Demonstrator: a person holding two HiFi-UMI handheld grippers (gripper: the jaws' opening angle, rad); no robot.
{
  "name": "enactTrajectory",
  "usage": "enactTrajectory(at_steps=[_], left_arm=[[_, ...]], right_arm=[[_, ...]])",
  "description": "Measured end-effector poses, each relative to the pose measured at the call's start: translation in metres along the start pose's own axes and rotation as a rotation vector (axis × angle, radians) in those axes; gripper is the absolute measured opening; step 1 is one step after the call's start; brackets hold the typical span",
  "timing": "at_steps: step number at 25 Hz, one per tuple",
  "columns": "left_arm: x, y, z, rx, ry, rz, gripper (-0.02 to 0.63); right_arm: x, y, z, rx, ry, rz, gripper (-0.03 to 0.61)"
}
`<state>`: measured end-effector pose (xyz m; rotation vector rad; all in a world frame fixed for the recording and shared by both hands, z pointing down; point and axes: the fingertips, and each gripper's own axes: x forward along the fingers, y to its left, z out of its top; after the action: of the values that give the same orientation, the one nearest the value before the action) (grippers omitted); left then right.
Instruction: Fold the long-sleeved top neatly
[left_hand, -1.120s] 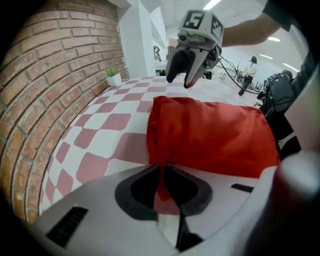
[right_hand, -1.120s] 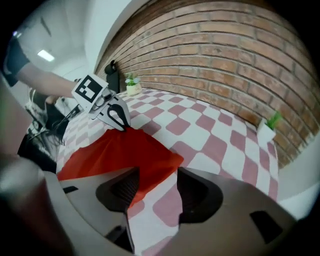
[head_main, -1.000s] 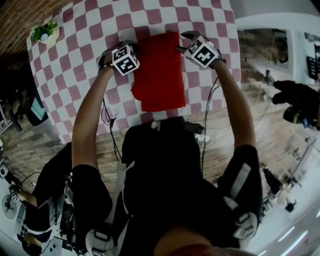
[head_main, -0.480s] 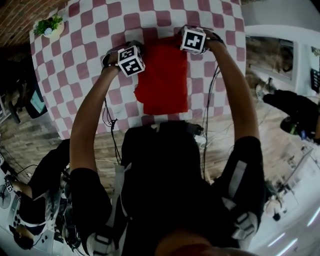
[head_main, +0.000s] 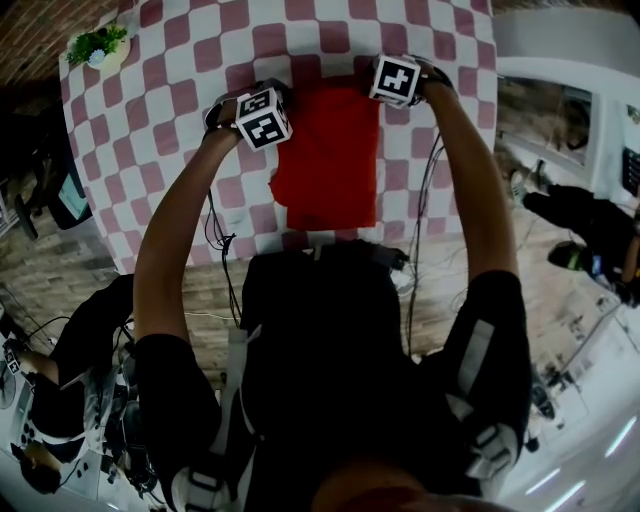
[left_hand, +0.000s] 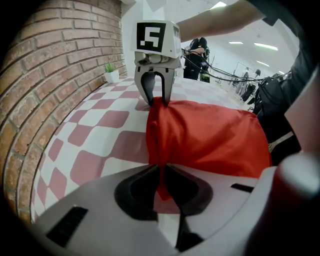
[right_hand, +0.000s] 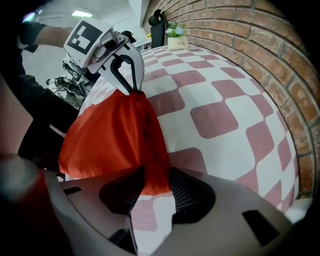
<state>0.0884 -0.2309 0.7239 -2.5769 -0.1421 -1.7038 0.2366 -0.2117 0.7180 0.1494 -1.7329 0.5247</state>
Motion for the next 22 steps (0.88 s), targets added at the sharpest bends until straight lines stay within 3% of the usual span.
enactTrajectory(at_steps=[4, 8, 11, 14, 22], left_arm=[[0.001, 0.0, -0.002, 0.006, 0.002, 0.007, 0.044], [0.001, -0.001, -0.002, 0.001, -0.005, 0.017, 0.044], [-0.001, 0.005, -0.002, -0.012, -0.008, 0.031, 0.043], [-0.008, 0.021, 0.001, -0.028, -0.009, 0.086, 0.043], [-0.05, 0.067, 0.017, -0.012, -0.054, 0.328, 0.041]], right_arm=[[0.001, 0.004, -0.001, -0.013, 0.002, 0.003, 0.095], [0.001, 0.007, -0.005, 0.004, 0.001, -0.008, 0.079], [-0.003, -0.001, -0.006, 0.014, -0.012, -0.065, 0.075], [-0.013, -0.018, -0.004, 0.004, -0.021, -0.177, 0.069], [-0.075, -0.055, 0.018, -0.056, -0.113, -0.555, 0.067]])
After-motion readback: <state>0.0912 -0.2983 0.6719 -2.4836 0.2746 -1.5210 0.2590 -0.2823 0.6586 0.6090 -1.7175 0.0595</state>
